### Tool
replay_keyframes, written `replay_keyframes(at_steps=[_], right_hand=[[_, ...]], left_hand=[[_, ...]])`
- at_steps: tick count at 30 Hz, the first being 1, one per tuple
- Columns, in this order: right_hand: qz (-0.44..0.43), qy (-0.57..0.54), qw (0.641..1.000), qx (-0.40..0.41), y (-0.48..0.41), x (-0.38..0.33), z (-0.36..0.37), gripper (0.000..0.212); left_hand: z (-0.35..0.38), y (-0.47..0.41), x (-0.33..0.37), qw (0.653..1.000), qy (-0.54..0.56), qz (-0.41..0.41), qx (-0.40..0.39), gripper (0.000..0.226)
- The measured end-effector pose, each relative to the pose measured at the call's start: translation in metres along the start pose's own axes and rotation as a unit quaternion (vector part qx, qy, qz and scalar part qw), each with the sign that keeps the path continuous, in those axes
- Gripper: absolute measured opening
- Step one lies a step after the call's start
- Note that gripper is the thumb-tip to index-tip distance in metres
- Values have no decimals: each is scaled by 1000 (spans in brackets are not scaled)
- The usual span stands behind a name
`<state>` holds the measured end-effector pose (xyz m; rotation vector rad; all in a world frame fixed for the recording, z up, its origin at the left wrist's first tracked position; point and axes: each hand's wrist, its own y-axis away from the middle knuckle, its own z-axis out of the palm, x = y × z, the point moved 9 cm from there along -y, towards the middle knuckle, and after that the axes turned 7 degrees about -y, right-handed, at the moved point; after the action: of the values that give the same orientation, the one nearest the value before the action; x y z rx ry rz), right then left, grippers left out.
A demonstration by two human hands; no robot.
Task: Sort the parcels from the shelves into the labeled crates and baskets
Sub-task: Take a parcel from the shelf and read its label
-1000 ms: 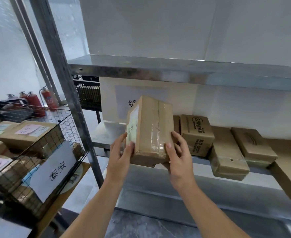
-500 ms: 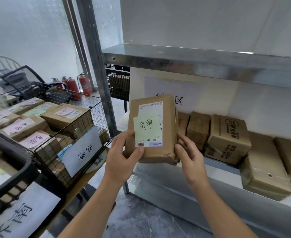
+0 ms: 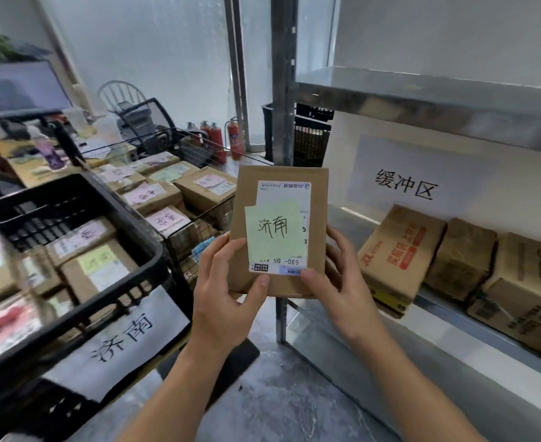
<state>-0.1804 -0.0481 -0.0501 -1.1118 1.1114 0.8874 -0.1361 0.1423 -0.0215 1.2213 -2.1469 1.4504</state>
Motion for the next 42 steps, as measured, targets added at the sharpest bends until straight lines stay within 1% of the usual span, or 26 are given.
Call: replay_keyframes(at_steps=[3,7,10,13,16,20,25,27,30,32,36,39,42], right_hand=[[-7,-3,1000,-5,-9,-4,31,71],[-31,-8,999,-23,-17,-16,78,71],[-45,-21,998,-41,-25,-23,115,73],[-43,-33,997,-54,-34,-27,153,73],[-54,-56,994,-72,-43,-35,193,69],[-35,-100,990,-90,-64,-35,250,71],[16,-152,983,-104,-88,-19,325,66],[41,-174,977,-114,-95,-7,352,59],[68,-193,971,-124,-104,11,383,59],[83,-183,971,-132,-111,25,398,60],[88,-104,981,-142,-134,47,418,65],[105,-71,981,-150,-153,63,430,61],[121,-24,978,-171,-176,80,441,65]], left_hand=[[-30,0,-7,1000,-13,-1,26,55],[-71,-1,-21,998,-31,-1,63,57],[-106,-3,-33,995,-34,4,96,53],[-141,-7,-46,991,-45,11,125,50],[-175,-13,-70,990,-37,-7,138,52],[-218,-26,-106,992,-5,-41,115,56],[-274,-40,-152,992,-60,-63,95,56],[-292,-40,-173,991,-64,-83,88,56],[-312,-36,-207,986,-80,-120,85,62],[-324,-31,-227,980,-98,-150,84,64],[-336,-24,-259,972,-132,-188,48,65],[-339,-20,-289,961,-149,-231,20,69],[-337,-19,-315,945,-183,-270,-40,67]])
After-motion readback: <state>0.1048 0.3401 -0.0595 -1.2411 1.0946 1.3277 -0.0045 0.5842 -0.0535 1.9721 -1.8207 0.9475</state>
